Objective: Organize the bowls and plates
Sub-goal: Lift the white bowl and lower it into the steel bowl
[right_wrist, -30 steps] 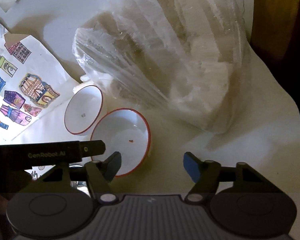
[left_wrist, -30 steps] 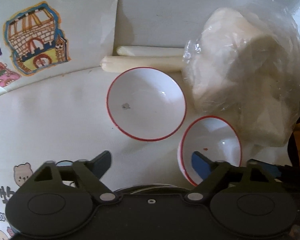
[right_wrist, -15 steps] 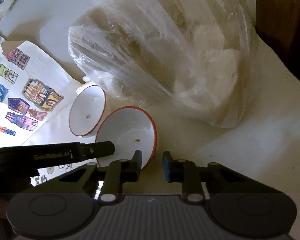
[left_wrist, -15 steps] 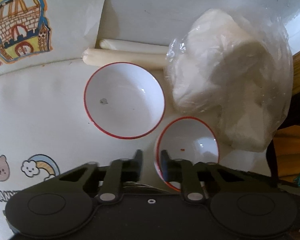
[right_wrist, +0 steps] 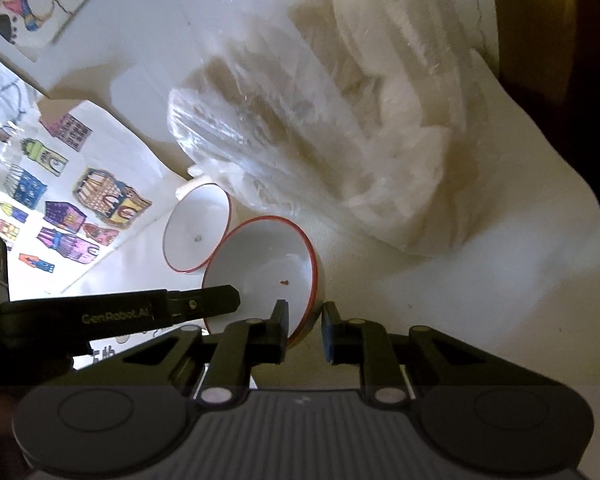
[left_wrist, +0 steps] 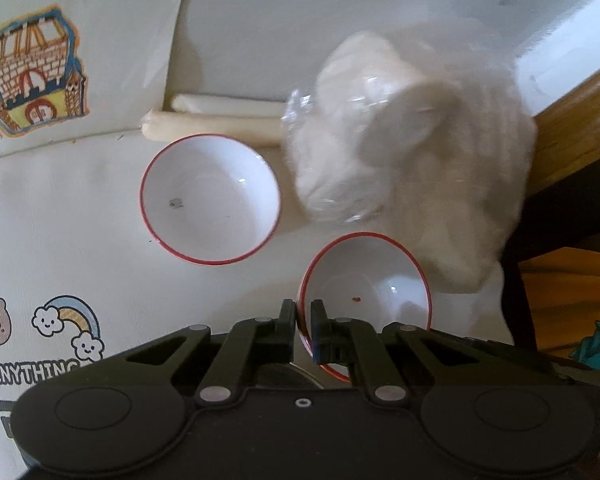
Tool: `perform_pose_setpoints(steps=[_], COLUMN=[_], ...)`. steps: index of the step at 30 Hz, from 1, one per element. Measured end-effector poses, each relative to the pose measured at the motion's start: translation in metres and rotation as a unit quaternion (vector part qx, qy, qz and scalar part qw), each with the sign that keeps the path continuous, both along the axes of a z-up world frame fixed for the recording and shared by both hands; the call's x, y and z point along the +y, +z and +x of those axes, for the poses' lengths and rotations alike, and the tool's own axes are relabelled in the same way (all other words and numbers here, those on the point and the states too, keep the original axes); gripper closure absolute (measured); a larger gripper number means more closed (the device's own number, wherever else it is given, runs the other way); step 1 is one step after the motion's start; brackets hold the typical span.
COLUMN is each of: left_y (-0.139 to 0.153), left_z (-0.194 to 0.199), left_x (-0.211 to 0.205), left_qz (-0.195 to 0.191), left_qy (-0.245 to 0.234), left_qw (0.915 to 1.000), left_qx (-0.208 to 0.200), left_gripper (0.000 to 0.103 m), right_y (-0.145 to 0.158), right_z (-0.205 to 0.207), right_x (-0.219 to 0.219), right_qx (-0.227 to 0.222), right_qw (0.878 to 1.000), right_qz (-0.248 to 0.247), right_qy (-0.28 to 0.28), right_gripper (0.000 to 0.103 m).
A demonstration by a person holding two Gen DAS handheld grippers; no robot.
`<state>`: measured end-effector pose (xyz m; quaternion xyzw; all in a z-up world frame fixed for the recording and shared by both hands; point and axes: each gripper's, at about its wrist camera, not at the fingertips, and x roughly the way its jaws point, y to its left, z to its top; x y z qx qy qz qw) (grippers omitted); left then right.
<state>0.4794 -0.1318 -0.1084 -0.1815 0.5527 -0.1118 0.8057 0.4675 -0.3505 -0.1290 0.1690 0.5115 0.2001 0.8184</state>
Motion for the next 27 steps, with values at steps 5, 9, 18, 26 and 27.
perform_pose_setpoints(steps=[5,9,18,26,27], left_y=[0.019,0.03,0.051,0.05,0.048], left_z=[-0.012,-0.022,-0.048,-0.069,-0.072], left_x=[-0.013,-0.023,-0.051,-0.077,-0.08], left_qz=[-0.005,-0.009,-0.013,-0.013,-0.013], left_qy=[-0.016,-0.03,-0.063,-0.097,-0.101], left_qw=[0.9997,0.9992,0.9975,0.995,0.9947], left_qx=[-0.017,-0.024,-0.029,-0.018,-0.015], left_gripper=[0.096,0.096,0.096,0.096,0.096], right_y=[0.011,0.016,0.022,0.019,0.019], right_z=[-0.014,-0.028,-0.06,-0.088,-0.09], right_x=[-0.016,-0.033,-0.064,-0.092,-0.096], right_qx=[-0.008,-0.012,-0.016,-0.005,-0.003], right_qw=[1.0,1.0,1.0,0.999,0.999], right_qz=[0.007,0.01,0.019,0.017,0.016], right_qy=[0.001,-0.003,-0.017,-0.028,-0.029], right_gripper=[0.084,0.083,0.083,0.083,0.083])
